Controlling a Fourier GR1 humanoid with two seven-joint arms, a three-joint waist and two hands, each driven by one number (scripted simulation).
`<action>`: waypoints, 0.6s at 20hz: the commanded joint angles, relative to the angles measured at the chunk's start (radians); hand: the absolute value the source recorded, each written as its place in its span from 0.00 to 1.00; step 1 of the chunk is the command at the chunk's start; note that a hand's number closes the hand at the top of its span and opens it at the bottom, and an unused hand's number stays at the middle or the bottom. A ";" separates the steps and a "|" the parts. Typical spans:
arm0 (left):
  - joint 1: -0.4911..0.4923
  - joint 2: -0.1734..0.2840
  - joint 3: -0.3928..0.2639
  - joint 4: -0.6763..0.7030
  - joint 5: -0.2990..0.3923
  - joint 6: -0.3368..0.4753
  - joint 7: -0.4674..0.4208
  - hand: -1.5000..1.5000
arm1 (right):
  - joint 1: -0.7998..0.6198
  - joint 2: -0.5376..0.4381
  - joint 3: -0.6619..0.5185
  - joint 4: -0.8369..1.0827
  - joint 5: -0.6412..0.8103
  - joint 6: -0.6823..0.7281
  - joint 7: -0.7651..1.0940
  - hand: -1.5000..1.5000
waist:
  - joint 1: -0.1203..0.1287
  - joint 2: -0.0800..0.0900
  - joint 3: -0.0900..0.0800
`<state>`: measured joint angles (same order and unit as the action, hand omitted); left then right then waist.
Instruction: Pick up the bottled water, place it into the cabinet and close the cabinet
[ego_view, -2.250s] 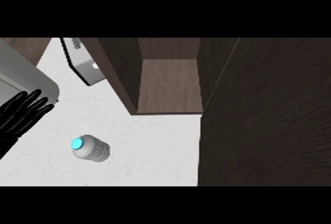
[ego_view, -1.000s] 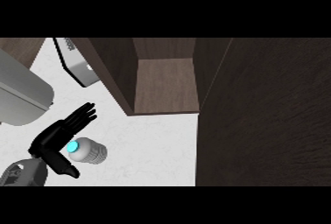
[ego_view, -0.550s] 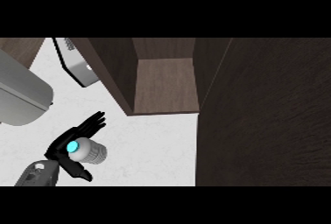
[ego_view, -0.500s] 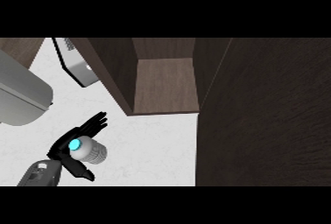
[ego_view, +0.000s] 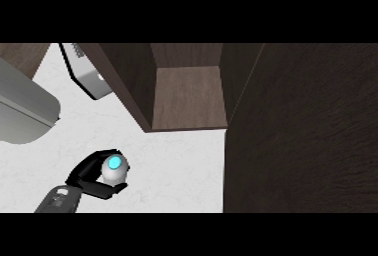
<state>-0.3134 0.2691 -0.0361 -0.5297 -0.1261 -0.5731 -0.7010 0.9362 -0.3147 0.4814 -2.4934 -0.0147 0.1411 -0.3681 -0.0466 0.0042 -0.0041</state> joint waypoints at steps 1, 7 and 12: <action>0.020 -0.001 -0.040 0.056 -0.069 0.012 -0.219 1.00 | 0.054 -0.053 -0.037 -0.162 -0.013 0.008 0.034 0.00 | -0.001 0.003 -0.002; 0.068 -0.066 0.012 0.055 -0.054 0.317 -0.348 1.00 | 0.054 -0.039 0.009 -0.117 0.023 -0.023 0.032 0.00 | 0.023 -0.001 -0.001; 0.137 -0.188 0.107 -0.010 0.029 0.539 -0.340 1.00 | 0.069 -0.028 0.044 -0.112 0.060 -0.059 0.025 0.00 | 0.040 -0.008 0.002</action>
<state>-0.2536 0.1586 0.0410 -0.5450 -0.1096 -0.1716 -0.9728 0.9733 -0.3346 0.4990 -2.4905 -0.0113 0.1092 -0.3988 -0.0192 -0.0082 0.0054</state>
